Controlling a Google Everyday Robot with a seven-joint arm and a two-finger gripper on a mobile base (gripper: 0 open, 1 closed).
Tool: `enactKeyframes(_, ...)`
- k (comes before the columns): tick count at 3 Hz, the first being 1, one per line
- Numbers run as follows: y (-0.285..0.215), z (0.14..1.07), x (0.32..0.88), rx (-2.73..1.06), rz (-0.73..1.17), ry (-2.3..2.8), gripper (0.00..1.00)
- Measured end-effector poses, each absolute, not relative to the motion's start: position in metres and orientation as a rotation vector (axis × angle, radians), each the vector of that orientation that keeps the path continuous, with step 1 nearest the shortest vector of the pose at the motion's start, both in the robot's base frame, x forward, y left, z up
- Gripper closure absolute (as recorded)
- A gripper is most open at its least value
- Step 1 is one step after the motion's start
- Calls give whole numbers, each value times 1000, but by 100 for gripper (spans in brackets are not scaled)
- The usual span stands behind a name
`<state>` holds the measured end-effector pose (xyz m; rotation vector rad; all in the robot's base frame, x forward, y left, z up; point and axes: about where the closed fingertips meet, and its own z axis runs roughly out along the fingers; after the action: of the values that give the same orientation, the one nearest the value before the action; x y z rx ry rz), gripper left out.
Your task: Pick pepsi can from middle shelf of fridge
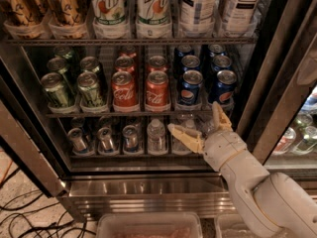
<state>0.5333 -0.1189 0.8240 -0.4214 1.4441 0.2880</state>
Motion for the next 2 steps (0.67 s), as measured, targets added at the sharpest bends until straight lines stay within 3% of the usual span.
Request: enactKeyframes(2,-114,830,561,-444,274,1416,15)
